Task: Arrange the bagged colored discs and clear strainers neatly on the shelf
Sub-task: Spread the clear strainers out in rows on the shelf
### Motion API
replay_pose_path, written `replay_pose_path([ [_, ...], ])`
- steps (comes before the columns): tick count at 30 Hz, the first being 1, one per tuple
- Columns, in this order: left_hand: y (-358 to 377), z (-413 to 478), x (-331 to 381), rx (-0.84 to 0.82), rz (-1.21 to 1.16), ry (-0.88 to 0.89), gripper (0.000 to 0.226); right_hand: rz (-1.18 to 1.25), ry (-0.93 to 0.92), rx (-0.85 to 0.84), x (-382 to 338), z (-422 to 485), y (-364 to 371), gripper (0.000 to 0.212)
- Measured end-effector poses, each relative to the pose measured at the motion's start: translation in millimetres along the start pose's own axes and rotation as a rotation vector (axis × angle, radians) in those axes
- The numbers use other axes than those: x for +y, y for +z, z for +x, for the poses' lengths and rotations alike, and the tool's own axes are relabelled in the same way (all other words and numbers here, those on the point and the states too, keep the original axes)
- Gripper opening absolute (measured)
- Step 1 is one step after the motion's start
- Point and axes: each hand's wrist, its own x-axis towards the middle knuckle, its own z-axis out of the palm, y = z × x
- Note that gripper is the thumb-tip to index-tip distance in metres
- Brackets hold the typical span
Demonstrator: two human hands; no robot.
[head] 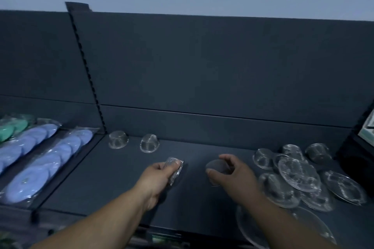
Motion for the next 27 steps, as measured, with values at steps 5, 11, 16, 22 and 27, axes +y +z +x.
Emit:
replay_pose_path([
  [5,-82.8,4.3,16.8,0.12,0.132,0.098,0.036,0.024,0.007,-0.059,-36.0,6.8,74.7,0.048],
  [11,-179.8,23.2,21.9,0.178,0.355,0.203,0.037,-0.024,0.006,-0.1,-73.4,11.1,153.8,0.043],
  [16,-231.2,48.7,30.5,0.196,0.85,0.342,0.07,-0.089,0.0,-0.106,-89.2,14.5,201.9,0.037],
  [22,-251.6,77.2,27.2,0.073,0.933,0.471,0.073,-0.229,-0.033,-0.089,-94.0,19.6,232.2,0.045],
  [27,-256.6,94.6,16.3,0.021,0.984,0.485,0.072,-0.277,-0.017,-0.099,-91.9,22.3,248.1,0.049],
])
